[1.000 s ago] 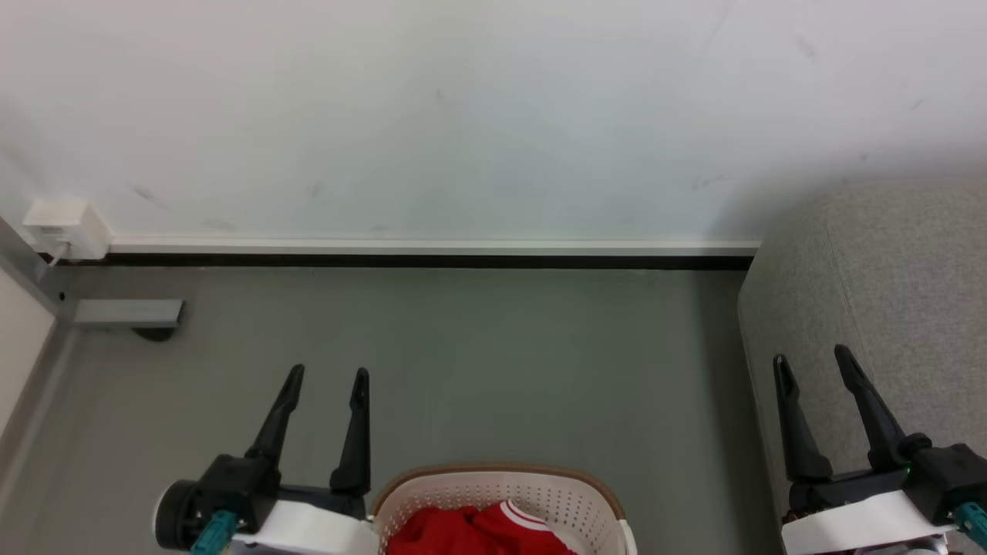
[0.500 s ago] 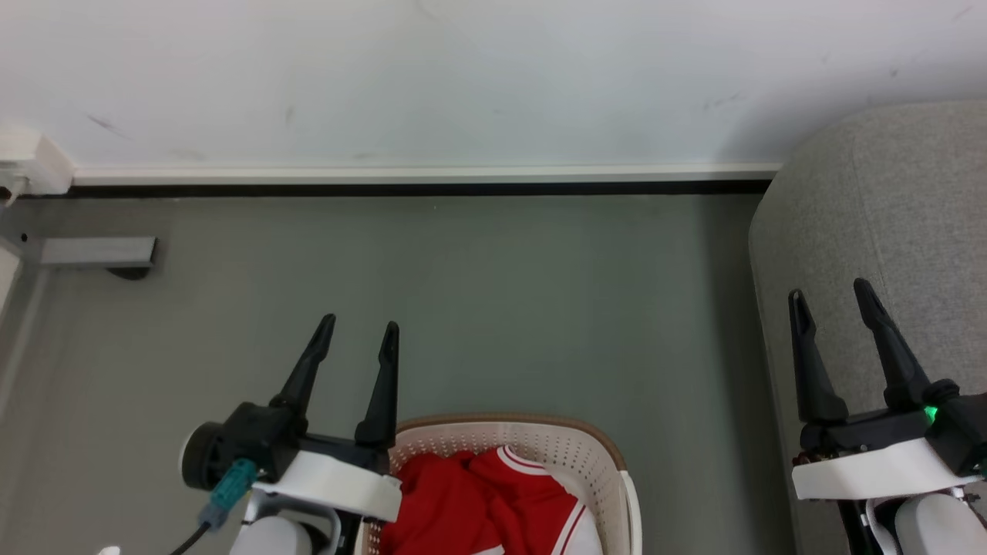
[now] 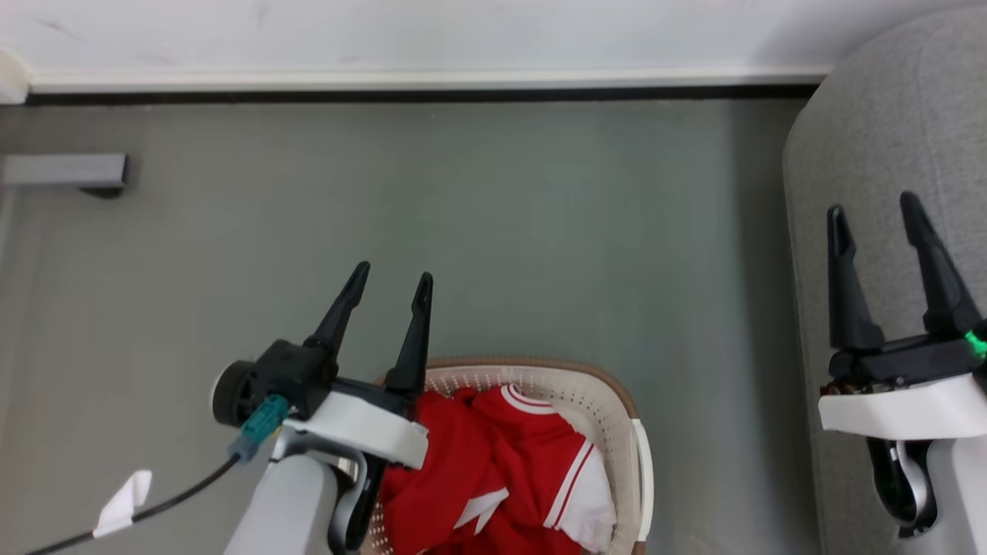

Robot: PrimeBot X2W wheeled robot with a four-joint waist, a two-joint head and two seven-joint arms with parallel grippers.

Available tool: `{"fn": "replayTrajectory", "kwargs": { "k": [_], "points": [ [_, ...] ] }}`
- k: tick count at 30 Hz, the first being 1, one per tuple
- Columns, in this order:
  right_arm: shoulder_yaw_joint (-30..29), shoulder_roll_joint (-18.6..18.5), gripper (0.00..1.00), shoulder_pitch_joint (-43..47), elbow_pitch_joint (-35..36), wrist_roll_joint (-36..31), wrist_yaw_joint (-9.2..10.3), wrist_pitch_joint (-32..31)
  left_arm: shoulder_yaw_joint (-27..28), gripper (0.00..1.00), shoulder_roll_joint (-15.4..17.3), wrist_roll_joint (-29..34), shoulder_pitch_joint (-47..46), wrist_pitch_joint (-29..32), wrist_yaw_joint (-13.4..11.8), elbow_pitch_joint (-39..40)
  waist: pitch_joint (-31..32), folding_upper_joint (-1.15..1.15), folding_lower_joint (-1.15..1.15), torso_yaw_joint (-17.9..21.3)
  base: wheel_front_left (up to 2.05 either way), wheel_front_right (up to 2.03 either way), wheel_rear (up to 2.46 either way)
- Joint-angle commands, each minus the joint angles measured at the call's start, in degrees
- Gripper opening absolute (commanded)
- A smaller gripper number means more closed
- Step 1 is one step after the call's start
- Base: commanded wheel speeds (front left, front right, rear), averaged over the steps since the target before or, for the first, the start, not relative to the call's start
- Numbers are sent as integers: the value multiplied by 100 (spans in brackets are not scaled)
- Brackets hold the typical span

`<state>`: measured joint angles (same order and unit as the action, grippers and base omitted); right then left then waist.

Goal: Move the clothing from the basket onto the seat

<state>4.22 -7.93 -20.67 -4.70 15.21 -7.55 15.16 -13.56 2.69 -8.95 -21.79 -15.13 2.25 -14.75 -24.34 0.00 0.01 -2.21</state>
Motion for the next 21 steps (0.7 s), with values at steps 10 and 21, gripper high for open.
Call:
{"fn": "replayTrajectory", "kwargs": {
  "k": [10,21],
  "points": [
    [-156,-155,100,-528,210,41,12,-2,-351,100,35,-214,-622,-4,227,-629,-769,0,-1,-79,0,0,0],
    [-313,-239,100,-975,387,-11,12,-2,-1130,100,37,-659,-1318,-4,412,-2085,-1327,0,-1,-119,0,0,0]
  ]
}}
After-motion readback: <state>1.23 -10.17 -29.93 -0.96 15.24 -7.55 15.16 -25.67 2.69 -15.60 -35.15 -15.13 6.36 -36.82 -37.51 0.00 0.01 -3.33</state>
